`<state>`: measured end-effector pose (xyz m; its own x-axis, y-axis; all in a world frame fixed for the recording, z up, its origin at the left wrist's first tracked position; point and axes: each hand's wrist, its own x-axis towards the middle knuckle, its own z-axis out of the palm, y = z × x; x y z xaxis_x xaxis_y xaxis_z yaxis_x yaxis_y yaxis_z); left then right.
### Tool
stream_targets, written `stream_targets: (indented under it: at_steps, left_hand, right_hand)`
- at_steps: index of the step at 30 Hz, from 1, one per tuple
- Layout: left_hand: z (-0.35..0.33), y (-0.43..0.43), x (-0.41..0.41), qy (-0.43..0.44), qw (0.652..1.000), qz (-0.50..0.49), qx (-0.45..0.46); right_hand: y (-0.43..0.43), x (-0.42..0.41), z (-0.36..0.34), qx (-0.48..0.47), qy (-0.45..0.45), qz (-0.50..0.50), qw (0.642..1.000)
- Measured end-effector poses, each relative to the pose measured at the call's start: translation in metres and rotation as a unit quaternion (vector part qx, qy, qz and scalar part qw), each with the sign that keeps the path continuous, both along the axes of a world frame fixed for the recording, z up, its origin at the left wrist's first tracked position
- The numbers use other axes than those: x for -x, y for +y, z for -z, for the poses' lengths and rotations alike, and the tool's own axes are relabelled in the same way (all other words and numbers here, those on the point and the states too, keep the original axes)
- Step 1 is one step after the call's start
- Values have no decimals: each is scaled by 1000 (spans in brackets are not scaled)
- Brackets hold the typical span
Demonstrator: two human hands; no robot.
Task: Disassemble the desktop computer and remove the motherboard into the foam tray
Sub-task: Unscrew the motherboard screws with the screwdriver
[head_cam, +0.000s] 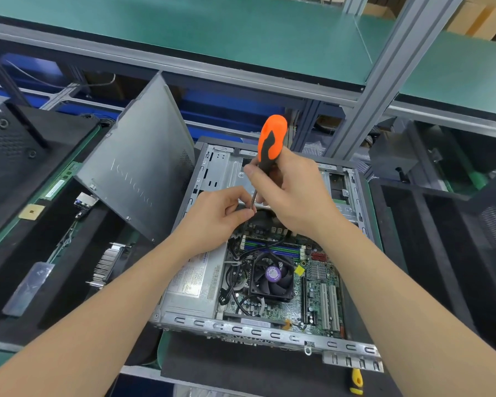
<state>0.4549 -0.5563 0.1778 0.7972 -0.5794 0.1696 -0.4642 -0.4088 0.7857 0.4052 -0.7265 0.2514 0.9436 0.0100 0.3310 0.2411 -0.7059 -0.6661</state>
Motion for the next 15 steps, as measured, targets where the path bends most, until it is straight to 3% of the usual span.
stream_targets:
  at_steps: [15]
  left_hand:
    - [-1,0,1,0,1000,-8,11]
  right_hand:
    - [6,-4,-2,23,-29,11,999]
